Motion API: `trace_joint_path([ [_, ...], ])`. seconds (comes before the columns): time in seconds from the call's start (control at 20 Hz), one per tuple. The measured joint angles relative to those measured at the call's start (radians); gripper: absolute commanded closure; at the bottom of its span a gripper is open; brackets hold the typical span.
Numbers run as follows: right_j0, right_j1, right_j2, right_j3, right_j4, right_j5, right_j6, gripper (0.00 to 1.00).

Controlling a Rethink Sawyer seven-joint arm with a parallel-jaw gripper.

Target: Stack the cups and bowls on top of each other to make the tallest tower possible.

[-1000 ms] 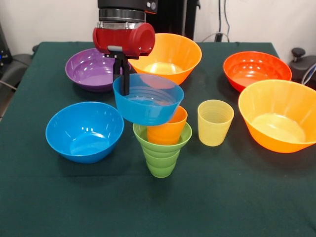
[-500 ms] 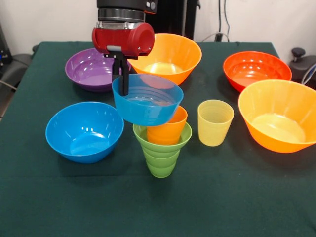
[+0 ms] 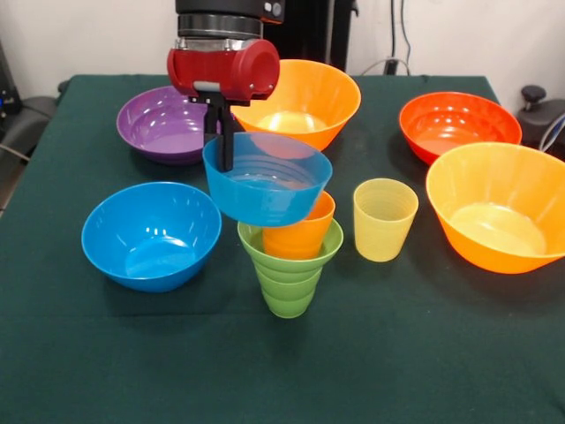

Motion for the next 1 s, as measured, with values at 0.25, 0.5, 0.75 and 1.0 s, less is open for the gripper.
trace_joint_path([
  [0.25,0.009,-0.003,0.0,0.003,0.005,0.0,0.0,1.0],
  [0.5,0.016,-0.004,0.0,0.007,0.008,0.0,0.0,1.0],
  [0.75,0.023,-0.004,0.0,0.009,0.012,0.0,0.0,1.0],
  [1.0,0.023,-0.004,0.0,0.013,0.012,0.0,0.0,1.0],
])
